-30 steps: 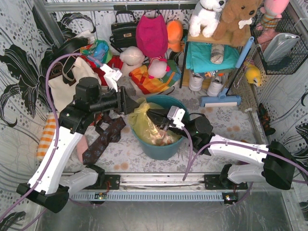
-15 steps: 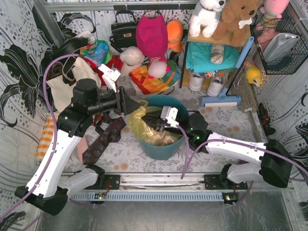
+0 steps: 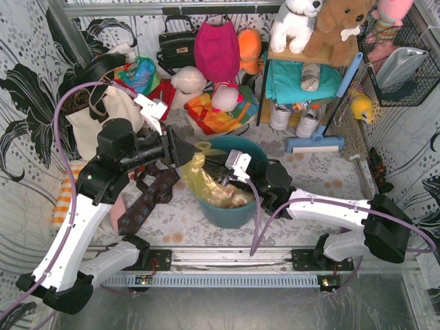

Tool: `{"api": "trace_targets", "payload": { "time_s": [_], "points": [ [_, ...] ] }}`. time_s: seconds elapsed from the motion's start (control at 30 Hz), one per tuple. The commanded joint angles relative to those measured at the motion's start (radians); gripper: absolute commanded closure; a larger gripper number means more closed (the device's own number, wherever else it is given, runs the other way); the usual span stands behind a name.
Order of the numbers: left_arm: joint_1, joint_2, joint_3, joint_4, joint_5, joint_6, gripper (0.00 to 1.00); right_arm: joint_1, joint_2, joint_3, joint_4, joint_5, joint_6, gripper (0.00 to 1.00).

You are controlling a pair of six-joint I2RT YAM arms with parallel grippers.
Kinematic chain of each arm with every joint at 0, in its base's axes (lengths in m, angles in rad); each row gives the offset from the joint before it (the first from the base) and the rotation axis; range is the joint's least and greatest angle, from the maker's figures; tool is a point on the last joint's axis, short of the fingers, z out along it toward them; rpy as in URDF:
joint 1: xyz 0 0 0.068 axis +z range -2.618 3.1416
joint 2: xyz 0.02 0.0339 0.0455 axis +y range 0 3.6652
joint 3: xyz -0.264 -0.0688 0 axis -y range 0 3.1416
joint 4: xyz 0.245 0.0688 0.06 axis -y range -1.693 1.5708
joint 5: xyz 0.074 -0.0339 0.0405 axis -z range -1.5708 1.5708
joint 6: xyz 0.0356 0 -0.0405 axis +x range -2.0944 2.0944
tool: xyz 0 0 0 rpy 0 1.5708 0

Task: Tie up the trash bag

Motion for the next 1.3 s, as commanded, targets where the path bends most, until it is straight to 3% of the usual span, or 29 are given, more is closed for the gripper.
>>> {"api": "trace_targets", "payload": {
  "time_s": [0.0, 0.23, 0.5, 0.63, 1.0, 1.27],
  "points": [
    [-0.01, -0.049, -0.026, -0.033, -0.01, -0.011, 0.54, 0.003, -0.012, -0.014, 0.167, 0.132, -0.048, 0.93],
    [-0.01, -0.116, -0.112, -0.042, -0.018, -0.049, 0.54, 0.007, -0.006, -0.044, 0.263, 0.157, -0.047, 0.93],
    [-0.01, -0.133, -0.179, 0.014, -0.006, -0.082, 0.54, 0.007, 0.013, -0.075, 0.333, 0.084, -0.002, 0.93],
    [-0.01, -0.118, -0.146, -0.003, -0.029, -0.058, 0.54, 0.008, 0.005, -0.08, 0.301, 0.033, 0.018, 0.93],
    [-0.01, -0.078, 0.152, -0.175, -0.211, 0.091, 0.49, 0.007, -0.012, -0.087, 0.26, 0.001, 0.021, 0.93],
    [-0.01, -0.107, 0.006, -0.011, -0.079, -0.074, 0.53, 0.008, -0.018, -0.092, 0.25, -0.078, -0.014, 0.93]
  ]
}}
